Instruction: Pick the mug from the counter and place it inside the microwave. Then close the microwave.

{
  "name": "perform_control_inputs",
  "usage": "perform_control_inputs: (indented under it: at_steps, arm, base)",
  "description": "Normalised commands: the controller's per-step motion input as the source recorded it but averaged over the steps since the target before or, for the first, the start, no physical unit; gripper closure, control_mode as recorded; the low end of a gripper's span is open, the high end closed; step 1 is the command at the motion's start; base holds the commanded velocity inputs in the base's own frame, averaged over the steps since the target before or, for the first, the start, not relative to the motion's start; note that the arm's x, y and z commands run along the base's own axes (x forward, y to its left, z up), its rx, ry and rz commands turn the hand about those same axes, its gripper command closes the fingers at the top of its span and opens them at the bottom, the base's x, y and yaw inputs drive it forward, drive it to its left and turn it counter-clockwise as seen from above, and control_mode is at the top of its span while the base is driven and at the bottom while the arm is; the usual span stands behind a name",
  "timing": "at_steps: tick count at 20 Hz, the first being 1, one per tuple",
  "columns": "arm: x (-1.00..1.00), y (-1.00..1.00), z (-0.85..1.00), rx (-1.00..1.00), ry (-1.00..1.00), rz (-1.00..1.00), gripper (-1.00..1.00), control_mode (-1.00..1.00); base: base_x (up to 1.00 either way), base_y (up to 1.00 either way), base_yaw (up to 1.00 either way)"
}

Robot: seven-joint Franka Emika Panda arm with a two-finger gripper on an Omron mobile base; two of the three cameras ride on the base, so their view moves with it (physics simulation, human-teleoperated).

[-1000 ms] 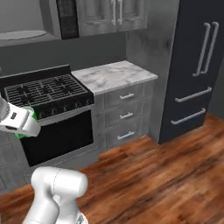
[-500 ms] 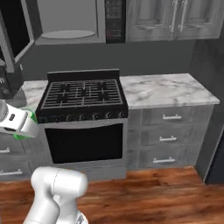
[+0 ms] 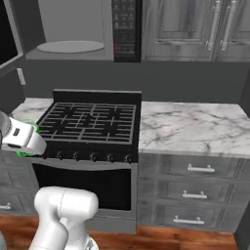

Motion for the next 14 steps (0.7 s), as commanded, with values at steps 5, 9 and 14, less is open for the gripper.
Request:
perform_control_inputs:
  at_steps: [5, 9, 14]
  arm:
    - [0.0, 0.0, 0.0, 0.0, 0.0, 0.0, 1.0, 1.0]
    - [0.0, 0.0, 0.0, 0.0, 0.0, 0.0, 1.0, 1.0]
    - [0.0, 0.0, 0.0, 0.0, 0.0, 0.0, 1.0, 1.0]
  base:
    - [0.29, 0.2, 0.01]
    - [0.11, 0.33, -0.02]
    - [0.42, 0.13, 0.0]
